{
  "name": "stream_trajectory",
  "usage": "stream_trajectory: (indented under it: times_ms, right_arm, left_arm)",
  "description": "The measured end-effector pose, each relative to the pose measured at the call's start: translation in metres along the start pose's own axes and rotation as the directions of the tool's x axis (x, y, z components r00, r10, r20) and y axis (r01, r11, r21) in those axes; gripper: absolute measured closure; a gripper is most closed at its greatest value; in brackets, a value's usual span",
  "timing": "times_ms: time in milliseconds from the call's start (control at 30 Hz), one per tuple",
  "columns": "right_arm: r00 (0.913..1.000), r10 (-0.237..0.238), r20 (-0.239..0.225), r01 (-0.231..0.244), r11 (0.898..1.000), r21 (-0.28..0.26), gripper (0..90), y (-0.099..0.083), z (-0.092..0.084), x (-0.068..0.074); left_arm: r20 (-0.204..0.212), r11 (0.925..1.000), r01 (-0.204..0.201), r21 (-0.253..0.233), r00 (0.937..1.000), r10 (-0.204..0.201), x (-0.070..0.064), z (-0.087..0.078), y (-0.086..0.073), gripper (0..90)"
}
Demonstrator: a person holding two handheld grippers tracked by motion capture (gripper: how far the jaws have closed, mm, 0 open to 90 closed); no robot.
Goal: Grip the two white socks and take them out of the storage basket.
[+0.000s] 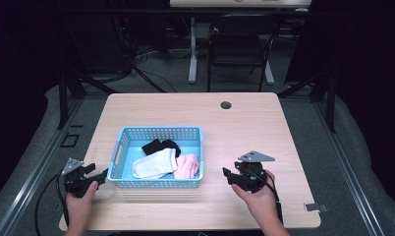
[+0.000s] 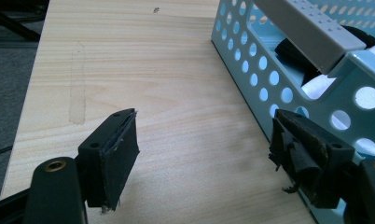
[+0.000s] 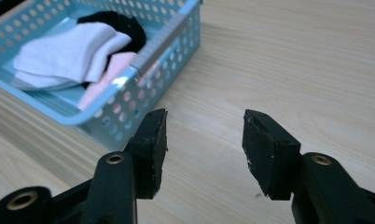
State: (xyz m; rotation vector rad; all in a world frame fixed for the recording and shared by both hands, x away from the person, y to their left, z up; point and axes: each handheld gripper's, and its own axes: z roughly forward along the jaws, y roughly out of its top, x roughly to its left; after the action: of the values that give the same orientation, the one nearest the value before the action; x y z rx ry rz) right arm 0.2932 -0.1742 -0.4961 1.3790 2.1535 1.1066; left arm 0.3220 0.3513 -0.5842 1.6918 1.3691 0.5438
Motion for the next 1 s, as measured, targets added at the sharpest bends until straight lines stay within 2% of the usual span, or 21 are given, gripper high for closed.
stream_trajectory:
  times_ms: [33,100,133,167,333,400,467,500,533,667,867,1000]
  right_arm:
    - [0.9999,-0.005,-0.012,0.005,1.000,0.002,50.9,0.008,0.000,0.003]
    - [0.9999,-0.005,-0.011,0.005,1.000,-0.003,51.1,0.010,0.000,0.005]
    - [0.9995,-0.029,-0.015,0.029,1.000,0.000,52.5,0.018,0.000,0.008]
    - [0.9993,-0.033,-0.018,0.033,0.999,-0.002,52.6,0.021,0.000,0.010]
    - [0.9982,-0.046,-0.038,0.045,0.999,-0.005,54.3,0.031,0.002,0.016]
    - [0.9971,-0.057,-0.051,0.057,0.998,0.012,56.1,0.037,0.006,0.019]
    - [0.9972,-0.052,-0.053,0.053,0.998,0.015,57.1,0.039,0.008,0.020]
    - [0.9962,-0.047,-0.073,0.049,0.998,0.026,58.3,0.044,0.012,0.022]
    - [0.9961,-0.050,-0.074,0.052,0.998,0.033,58.7,0.046,0.012,0.023]
    - [0.9943,-0.057,-0.090,0.060,0.998,0.030,58.9,0.051,0.018,0.027]
    - [0.9926,-0.042,-0.114,0.048,0.998,0.050,59.4,0.064,0.033,0.039]
    - [0.9933,-0.038,-0.109,0.045,0.997,0.057,58.8,0.072,0.041,0.047]
  left_arm:
    - [0.000,1.0000,0.001,0.000,1.0000,-0.001,0.000,0.000,0.000,23.4]
    - [0.000,1.0000,0.001,-0.001,1.0000,-0.001,0.000,0.000,0.000,23.4]
    - [-0.001,1.0000,-0.002,0.001,1.0000,0.002,0.000,0.000,0.000,23.3]
    - [-0.001,1.0000,-0.002,0.000,1.0000,0.002,0.000,0.000,0.000,23.4]
    - [0.000,1.0000,-0.002,0.001,1.0000,0.002,0.000,0.000,0.000,23.4]
    - [0.001,1.0000,-0.004,0.001,1.0000,0.004,0.000,-0.001,0.000,23.4]
    - [0.001,1.0000,-0.003,0.001,1.0000,0.003,0.001,-0.001,0.000,23.4]
    - [0.000,1.0000,-0.001,0.000,1.0000,0.001,0.001,-0.001,0.000,23.4]
    - [0.001,1.0000,0.002,-0.002,1.0000,-0.002,0.000,-0.001,0.000,23.4]
    - [0.001,1.0000,-0.002,0.001,1.0000,0.002,0.001,-0.001,0.001,23.4]
    - [0.002,1.0000,-0.001,0.000,1.0000,0.001,0.001,-0.001,0.001,23.4]
    - [0.002,1.0000,0.004,-0.005,1.0000,-0.004,0.001,-0.001,0.001,23.3]
